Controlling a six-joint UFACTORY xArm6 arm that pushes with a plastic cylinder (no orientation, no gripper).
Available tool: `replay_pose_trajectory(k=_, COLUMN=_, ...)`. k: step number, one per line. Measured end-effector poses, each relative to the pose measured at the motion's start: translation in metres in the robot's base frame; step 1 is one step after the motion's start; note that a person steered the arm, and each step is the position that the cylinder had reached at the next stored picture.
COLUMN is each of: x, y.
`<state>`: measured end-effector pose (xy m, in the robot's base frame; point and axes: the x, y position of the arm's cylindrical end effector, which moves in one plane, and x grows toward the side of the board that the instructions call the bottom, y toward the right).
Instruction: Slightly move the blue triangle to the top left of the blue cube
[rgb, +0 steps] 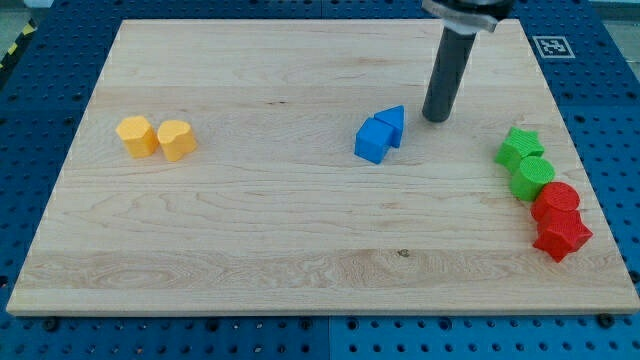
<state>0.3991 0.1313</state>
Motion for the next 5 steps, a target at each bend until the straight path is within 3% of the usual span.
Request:
replay_pose_trajectory(k=2, x=0.002, y=-0.074)
replay_pose_trajectory(k=4, x=-0.051, y=-0.076)
replay_pose_trajectory(k=5, x=-0.061, y=-0.132)
